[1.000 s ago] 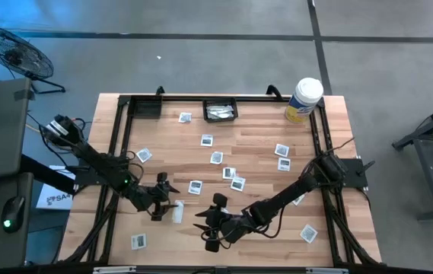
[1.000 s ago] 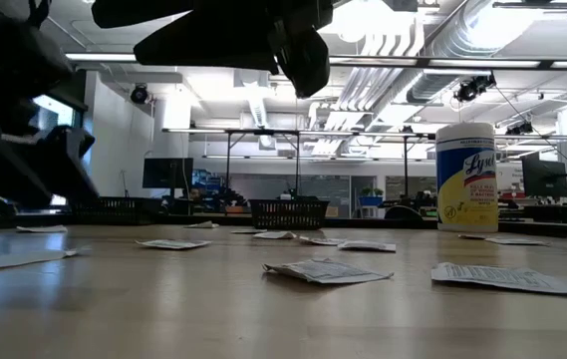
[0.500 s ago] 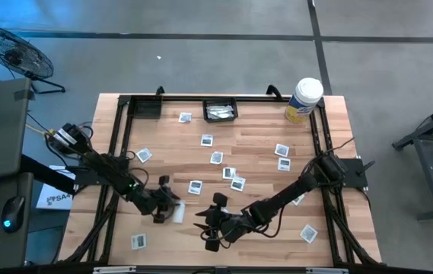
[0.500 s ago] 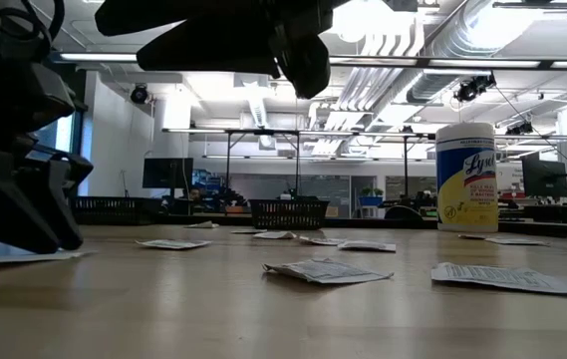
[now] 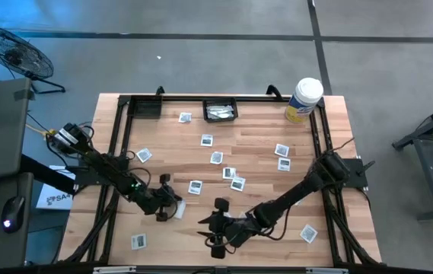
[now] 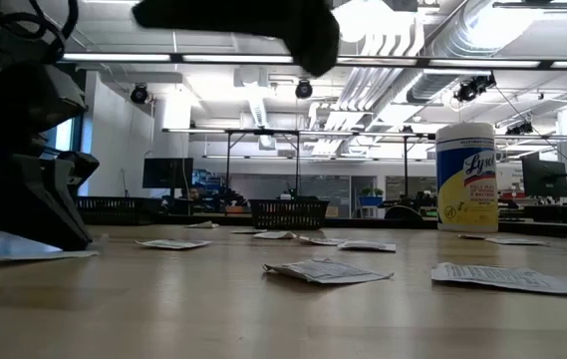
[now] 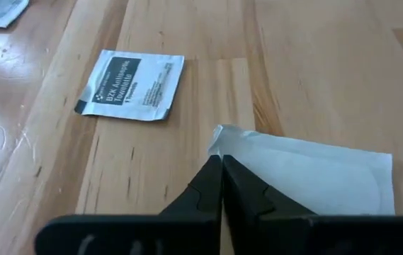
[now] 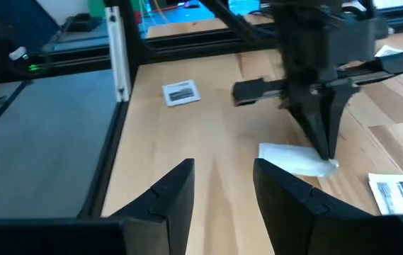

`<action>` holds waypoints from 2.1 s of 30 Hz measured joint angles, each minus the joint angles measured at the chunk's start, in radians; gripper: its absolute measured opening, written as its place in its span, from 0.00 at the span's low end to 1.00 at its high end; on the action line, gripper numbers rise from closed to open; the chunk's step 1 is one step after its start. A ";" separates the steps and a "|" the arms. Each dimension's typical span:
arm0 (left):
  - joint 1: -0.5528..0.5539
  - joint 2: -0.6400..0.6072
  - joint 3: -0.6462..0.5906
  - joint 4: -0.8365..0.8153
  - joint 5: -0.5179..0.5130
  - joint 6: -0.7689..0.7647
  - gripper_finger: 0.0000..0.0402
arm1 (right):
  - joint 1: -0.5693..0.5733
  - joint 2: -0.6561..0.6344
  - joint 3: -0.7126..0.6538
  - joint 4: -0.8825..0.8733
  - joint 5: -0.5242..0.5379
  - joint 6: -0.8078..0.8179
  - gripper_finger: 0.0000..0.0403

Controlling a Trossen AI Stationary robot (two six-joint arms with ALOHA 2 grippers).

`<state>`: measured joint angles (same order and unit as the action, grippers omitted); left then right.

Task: Pick & Place First Aid Supplies
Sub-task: Put the green bandage pack into the right black bin

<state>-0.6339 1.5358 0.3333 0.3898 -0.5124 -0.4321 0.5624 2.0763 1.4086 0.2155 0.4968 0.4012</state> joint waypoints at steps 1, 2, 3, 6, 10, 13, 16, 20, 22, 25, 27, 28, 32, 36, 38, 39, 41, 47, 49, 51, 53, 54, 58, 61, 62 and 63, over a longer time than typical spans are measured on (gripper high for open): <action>0.010 -0.019 0.015 -0.028 0.006 0.009 0.00 | 0.007 -0.012 0.000 -0.021 -0.002 0.001 0.35; 0.028 -0.038 0.029 -0.068 0.005 0.013 0.01 | 0.014 -0.025 0.000 -0.049 -0.003 0.001 0.35; 0.050 -0.057 0.052 -0.117 0.005 0.026 0.01 | 0.021 -0.039 0.000 -0.078 -0.003 0.002 0.35; 0.138 -0.107 0.145 -0.209 0.008 0.088 0.00 | 0.040 -0.075 0.000 -0.142 0.001 0.021 0.35; 0.284 -0.113 0.258 -0.323 0.011 0.149 0.00 | 0.067 -0.101 0.000 -0.200 0.023 0.054 0.35; 0.413 -0.116 0.336 -0.310 0.004 0.133 0.00 | 0.088 -0.102 0.000 -0.248 0.078 0.078 0.35; 0.534 -0.102 0.395 -0.266 -0.028 0.114 0.00 | 0.104 -0.102 0.000 -0.297 0.134 0.135 0.35; 0.649 -0.057 0.484 -0.162 -0.062 0.116 0.00 | 0.112 -0.102 0.000 -0.316 0.178 0.175 0.35; 0.691 -0.009 0.537 -0.164 -0.078 0.114 0.00 | 0.112 -0.102 0.000 -0.316 0.187 0.173 0.35; 0.752 0.064 0.629 -0.162 -0.101 0.113 0.00 | 0.113 -0.102 0.000 -0.316 0.184 0.170 0.35; 0.788 0.113 0.683 -0.163 -0.104 0.100 0.00 | 0.113 -0.102 0.000 -0.316 0.186 0.169 0.35; 0.804 0.142 0.709 -0.164 -0.111 0.086 0.00 | 0.113 -0.102 0.000 -0.317 0.185 0.169 0.35; 0.859 0.243 0.800 -0.166 -0.114 0.033 0.00 | 0.113 -0.102 0.000 -0.316 0.184 0.168 0.35; 0.898 0.343 0.886 -0.184 -0.123 0.023 0.00 | 0.113 -0.102 0.000 -0.308 0.186 0.151 0.35; 0.911 0.384 0.919 -0.198 -0.130 0.023 0.00 | 0.113 -0.102 0.000 -0.304 0.186 0.148 0.35; 0.917 0.400 0.928 -0.216 -0.146 0.023 0.00 | 0.113 -0.102 0.000 -0.305 0.186 0.148 0.35; 0.927 0.428 0.946 -0.203 -0.162 0.016 0.00 | 0.111 -0.102 0.000 -0.305 0.185 0.143 0.35; 0.961 0.465 0.945 -0.204 -0.264 -0.022 0.00 | 0.099 -0.102 0.000 -0.314 0.174 0.112 0.35; 0.980 0.482 0.945 -0.204 -0.288 -0.032 0.00 | 0.097 -0.102 0.000 -0.317 0.167 0.105 0.35; 1.001 0.492 0.945 -0.211 -0.294 -0.061 0.00 | 0.092 -0.102 0.000 -0.316 0.150 0.074 0.35; 1.022 0.500 0.945 -0.211 -0.266 -0.093 0.00 | 0.085 -0.102 0.000 -0.317 0.140 0.064 0.35; 1.030 0.502 0.945 -0.220 -0.242 -0.097 0.00 | 0.084 -0.102 0.000 -0.317 0.139 0.063 0.35; 1.037 0.505 0.945 -0.250 -0.178 -0.096 0.02 | 0.071 -0.102 0.000 -0.316 0.122 0.084 0.35; 1.040 0.505 0.945 -0.291 -0.132 -0.097 0.06 | 0.065 -0.101 0.000 -0.316 0.122 0.090 0.35; 1.043 0.505 0.945 -0.305 -0.114 -0.098 0.09 | 0.064 -0.101 0.000 -0.316 0.123 0.091 0.35; 1.047 0.505 0.945 -0.317 -0.101 -0.098 0.11 | 0.064 -0.101 0.000 -0.317 0.125 0.091 0.35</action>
<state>0.4126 2.0411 1.2785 0.0729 -0.6130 -0.5305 0.6262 1.9751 1.4086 -0.1012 0.6216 0.4920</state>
